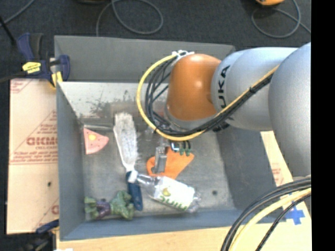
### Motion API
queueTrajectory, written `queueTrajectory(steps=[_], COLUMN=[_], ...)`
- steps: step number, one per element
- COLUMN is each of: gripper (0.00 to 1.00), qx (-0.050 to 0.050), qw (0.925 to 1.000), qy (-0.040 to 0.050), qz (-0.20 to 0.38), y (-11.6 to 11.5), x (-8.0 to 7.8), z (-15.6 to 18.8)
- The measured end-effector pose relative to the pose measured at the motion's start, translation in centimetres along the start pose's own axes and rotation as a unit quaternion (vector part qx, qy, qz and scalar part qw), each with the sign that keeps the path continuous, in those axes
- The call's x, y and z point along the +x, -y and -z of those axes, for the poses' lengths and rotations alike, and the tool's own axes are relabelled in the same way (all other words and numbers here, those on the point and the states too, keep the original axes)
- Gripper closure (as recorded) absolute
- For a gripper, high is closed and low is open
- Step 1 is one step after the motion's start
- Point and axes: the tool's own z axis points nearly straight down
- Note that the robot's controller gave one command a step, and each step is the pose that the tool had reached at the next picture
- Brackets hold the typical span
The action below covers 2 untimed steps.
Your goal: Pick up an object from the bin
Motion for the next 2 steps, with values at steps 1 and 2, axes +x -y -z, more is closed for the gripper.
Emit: queueTrajectory(steps=[1, 2], gripper=[0.00, 0.00], qx=[0.000, 0.000], qw=[1.0000, 0.9997], qy=[0.0000, 0.0030], qz=[0.000, 0.023], y=[0.0, 2.8], x=[0.0, 1.6], z=[0.0, -2.4])
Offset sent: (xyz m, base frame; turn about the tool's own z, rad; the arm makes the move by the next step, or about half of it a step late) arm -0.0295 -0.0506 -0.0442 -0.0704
